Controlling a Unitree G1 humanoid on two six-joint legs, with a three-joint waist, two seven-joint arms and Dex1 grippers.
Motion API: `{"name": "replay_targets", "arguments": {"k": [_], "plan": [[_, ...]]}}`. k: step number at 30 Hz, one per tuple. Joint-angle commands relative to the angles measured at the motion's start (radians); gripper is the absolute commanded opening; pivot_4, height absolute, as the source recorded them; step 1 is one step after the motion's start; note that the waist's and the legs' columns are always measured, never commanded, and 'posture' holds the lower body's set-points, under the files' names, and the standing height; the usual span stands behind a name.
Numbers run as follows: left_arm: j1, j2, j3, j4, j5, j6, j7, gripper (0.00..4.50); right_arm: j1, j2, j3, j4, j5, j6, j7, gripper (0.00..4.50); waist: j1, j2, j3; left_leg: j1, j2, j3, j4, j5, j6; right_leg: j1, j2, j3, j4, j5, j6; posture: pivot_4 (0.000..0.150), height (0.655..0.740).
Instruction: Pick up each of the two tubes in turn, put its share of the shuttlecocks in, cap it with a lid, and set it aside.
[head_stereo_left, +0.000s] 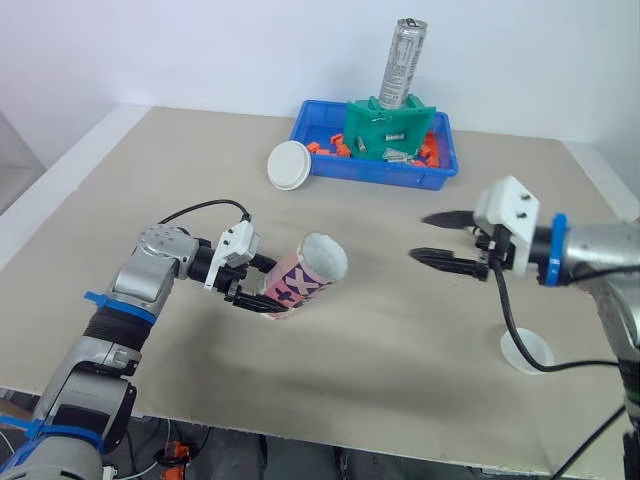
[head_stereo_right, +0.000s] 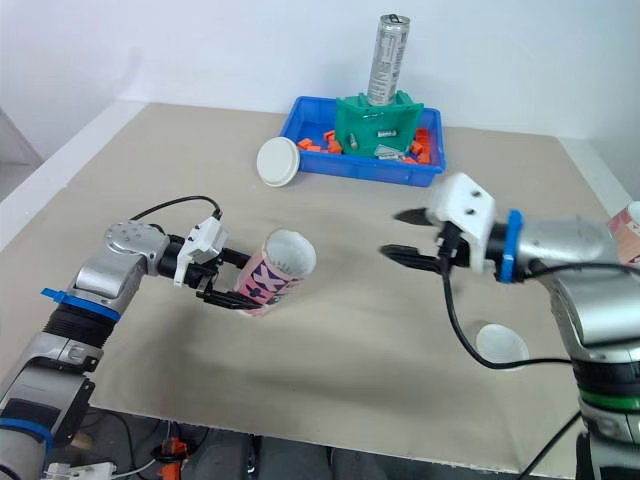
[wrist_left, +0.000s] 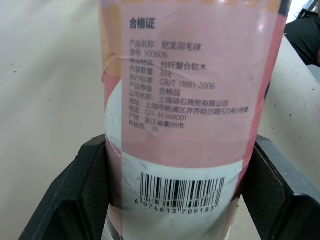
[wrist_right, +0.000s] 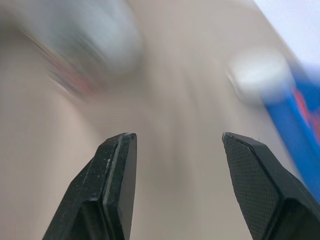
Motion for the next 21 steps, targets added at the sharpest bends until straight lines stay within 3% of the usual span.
{"name": "replay_targets", "arguments": {"k": [1, 9, 21], "plan": [[-0.006, 0.007, 0.025, -0.034, -0.015, -0.004, 0.003, 3.40, 0.064, 0.024, -0.131, 0.034, -0.036, -0.029, -0.122, 2.97, -0.006, 0.000, 0.000, 0.000, 0.000, 0.000, 0.000, 0.000, 0.000, 0.000, 0.001, 0.000, 0.000, 0.000, 0.000, 0.150, 0.7400], [-0.010, 0.007, 0.023, -0.029, -0.016, -0.004, 0.000, 3.40, 0.165, 0.076, -0.156, 0.117, -0.074, -0.031, -0.220, 2.97, -0.008, 0.000, 0.000, 0.001, 0.001, 0.000, 0.000, 0.000, 0.000, 0.001, 0.002, 0.001, 0.001, 0.002, 0.000, 0.150, 0.7400], [-0.011, 0.010, 0.026, -0.028, -0.015, -0.005, 0.007, 3.40, 0.013, 0.139, -0.085, 0.463, -0.163, -0.144, -0.294, 2.97, -0.007, 0.000, 0.000, 0.001, 0.001, 0.000, 0.000, 0.002, 0.001, 0.001, 0.002, 0.002, 0.000, 0.004, 0.001, 0.150, 0.7400]]}}
